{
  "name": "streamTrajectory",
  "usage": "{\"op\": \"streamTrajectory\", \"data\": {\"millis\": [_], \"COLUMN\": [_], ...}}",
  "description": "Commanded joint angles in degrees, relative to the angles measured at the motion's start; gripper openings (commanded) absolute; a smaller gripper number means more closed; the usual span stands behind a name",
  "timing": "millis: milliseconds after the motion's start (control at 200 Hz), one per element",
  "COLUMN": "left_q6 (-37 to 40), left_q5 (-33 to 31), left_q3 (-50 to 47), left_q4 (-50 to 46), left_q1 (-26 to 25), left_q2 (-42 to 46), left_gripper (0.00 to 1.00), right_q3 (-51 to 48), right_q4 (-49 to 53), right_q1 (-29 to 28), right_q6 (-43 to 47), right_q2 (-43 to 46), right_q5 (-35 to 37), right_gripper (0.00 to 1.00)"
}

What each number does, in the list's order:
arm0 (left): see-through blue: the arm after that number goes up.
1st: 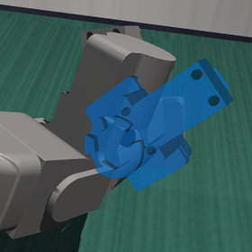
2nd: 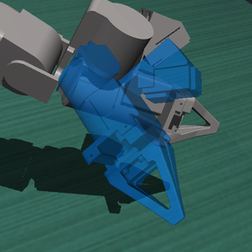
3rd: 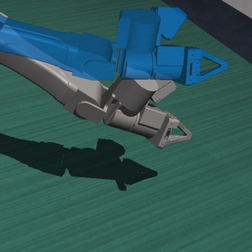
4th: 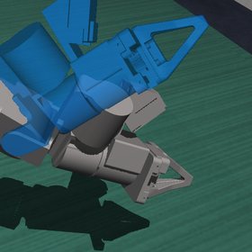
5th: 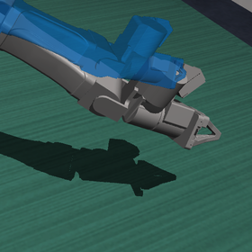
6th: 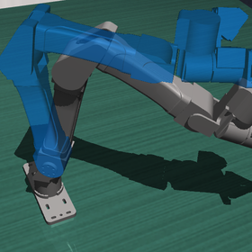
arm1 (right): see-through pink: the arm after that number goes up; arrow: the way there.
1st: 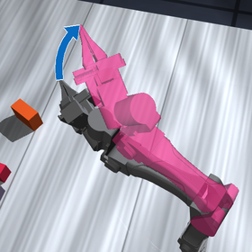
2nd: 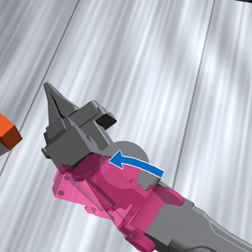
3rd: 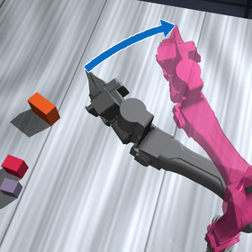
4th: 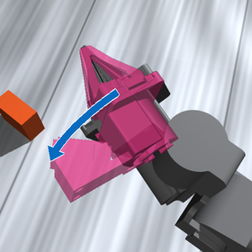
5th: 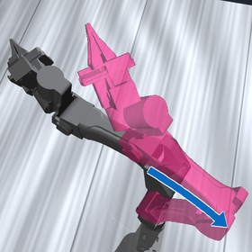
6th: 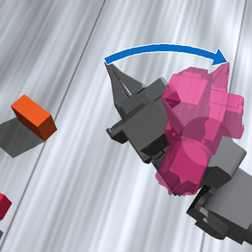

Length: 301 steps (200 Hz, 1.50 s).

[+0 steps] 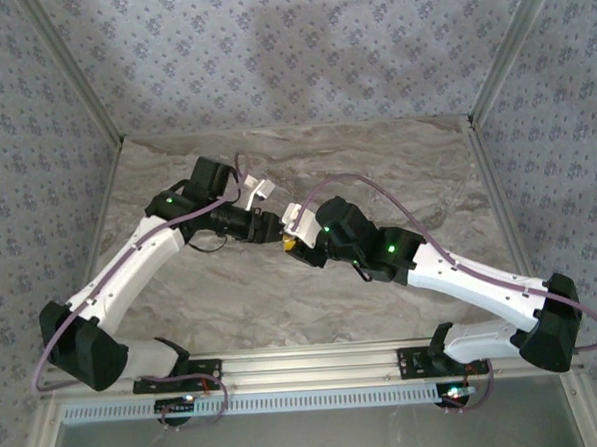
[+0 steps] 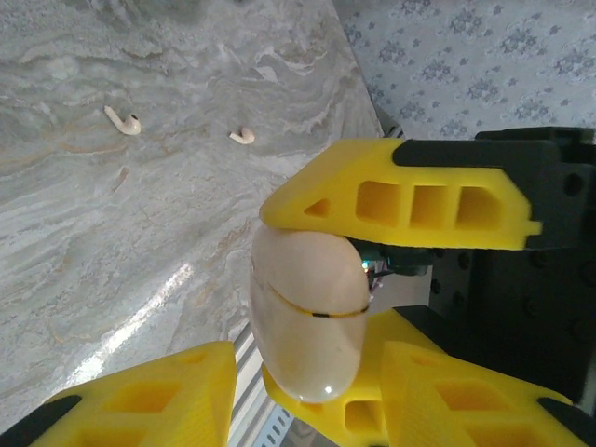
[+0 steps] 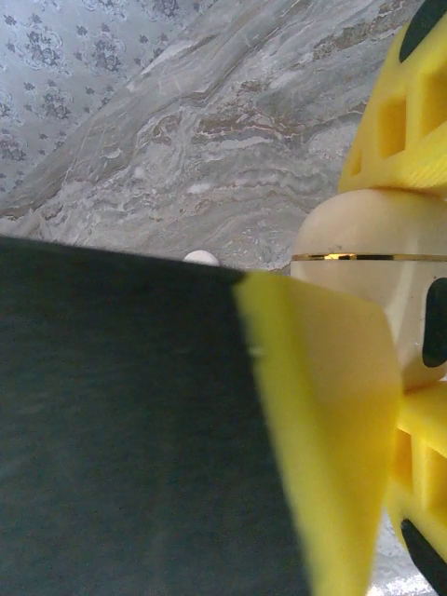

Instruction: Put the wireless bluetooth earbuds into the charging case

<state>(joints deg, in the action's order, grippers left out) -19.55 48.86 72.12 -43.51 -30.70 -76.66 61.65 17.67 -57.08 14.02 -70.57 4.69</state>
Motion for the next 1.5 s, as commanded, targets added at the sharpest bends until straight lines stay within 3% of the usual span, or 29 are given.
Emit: {"op": "streamTrajectory", "data": {"millis": [0,370,705,939,1189,1384,1499], "left_q6": [1.17,1.39,6.65,11.02,15.98,23.24,27.95], "left_q5": [1.86,2.16,2.68,1.15,1.69,6.78,10.62], "left_q3": [1.89,2.16,1.10,-4.00,-9.16,-12.09,-13.85], "left_q4": [-0.52,0.00,0.39,9.15,15.50,17.70,19.83], "left_q1": [-0.48,-0.91,-0.76,-0.09,1.05,1.03,0.76], "left_q2": [-0.45,-2.24,-2.53,1.41,6.39,8.75,10.50], "left_gripper": [0.45,0.42,0.22,0.13,0.10,0.10,0.11], "right_q3": [1.65,1.65,-0.41,-3.36,-6.89,-9.20,-10.31], "right_q4": [-1.37,-2.11,-3.15,-5.63,-7.21,-7.78,-7.85], "right_q1": [-0.04,-0.23,-0.07,1.38,4.02,13.43,19.68], "right_q6": [0.22,0.52,0.25,-0.67,2.56,-0.95,0.23], "right_q2": [-0.19,-0.51,0.78,3.63,8.79,12.86,14.01], "right_q5": [-0.98,-3.20,-1.69,-2.57,-11.74,-30.08,-42.98], "right_gripper": [0.36,0.35,0.40,0.48,0.70,0.74,0.70]}}
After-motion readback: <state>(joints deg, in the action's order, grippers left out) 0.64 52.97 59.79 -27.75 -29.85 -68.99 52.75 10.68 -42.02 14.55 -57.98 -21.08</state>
